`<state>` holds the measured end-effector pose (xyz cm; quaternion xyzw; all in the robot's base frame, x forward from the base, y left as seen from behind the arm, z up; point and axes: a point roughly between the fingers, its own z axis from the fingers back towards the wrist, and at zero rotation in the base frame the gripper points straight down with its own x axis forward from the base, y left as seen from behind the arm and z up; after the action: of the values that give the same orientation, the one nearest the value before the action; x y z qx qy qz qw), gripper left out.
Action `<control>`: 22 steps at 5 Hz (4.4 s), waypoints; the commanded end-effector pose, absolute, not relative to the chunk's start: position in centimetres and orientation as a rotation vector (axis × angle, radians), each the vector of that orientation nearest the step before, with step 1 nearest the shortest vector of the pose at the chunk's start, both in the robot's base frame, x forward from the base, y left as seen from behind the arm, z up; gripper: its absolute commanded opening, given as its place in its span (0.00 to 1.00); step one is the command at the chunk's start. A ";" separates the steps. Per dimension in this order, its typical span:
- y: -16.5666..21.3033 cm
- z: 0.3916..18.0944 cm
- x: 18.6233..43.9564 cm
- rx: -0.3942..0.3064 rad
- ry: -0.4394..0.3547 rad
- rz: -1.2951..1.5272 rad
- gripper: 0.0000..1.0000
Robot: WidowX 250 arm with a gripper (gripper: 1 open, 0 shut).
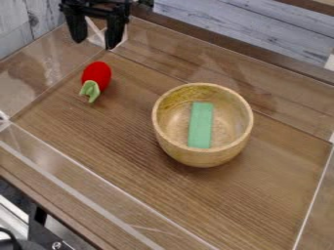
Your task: Move the red object to the right side of the table
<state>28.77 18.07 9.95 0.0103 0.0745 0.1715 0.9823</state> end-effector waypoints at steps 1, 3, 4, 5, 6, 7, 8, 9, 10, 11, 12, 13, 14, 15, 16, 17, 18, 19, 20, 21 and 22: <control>19.4 10.1 29.2 0.057 0.095 0.332 0.00; 19.6 7.9 30.0 0.043 0.109 0.257 1.00; 19.7 7.5 30.8 0.041 0.115 0.222 1.00; 19.7 7.3 31.5 0.034 0.121 0.223 1.00; 19.8 7.2 31.9 0.025 0.127 0.226 1.00; 18.6 6.7 31.5 0.008 0.135 0.285 1.00; 17.8 6.3 31.2 0.001 0.139 0.343 1.00; 18.5 5.9 31.6 -0.002 0.144 0.332 1.00; 19.1 5.6 31.9 0.000 0.150 0.321 1.00; 18.6 6.7 31.9 -0.001 0.160 0.269 1.00; 18.1 8.0 31.7 -0.007 0.167 0.220 1.00; 18.3 7.9 32.3 -0.023 0.174 0.236 1.00; 18.4 7.5 32.9 -0.032 0.180 0.249 1.00; 17.7 8.1 32.3 -0.043 0.177 0.238 0.00; 16.9 9.6 31.6 -0.062 0.166 0.226 0.00; 16.0 11.6 30.7 -0.087 0.150 0.204 0.00; 14.7 13.5 29.9 -0.114 0.140 0.159 0.00; 13.1 14.9 28.9 -0.129 0.140 0.105 0.00; 9.9 15.1 27.5 -0.129 0.156 -0.037 0.00; 6.7 14.9 26.0 -0.133 0.180 -0.170 0.00; 3.0 14.5 24.3 -0.153 0.200 -0.187 0.00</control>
<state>24.12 3.02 13.31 -0.0824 0.1263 -0.0919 0.9843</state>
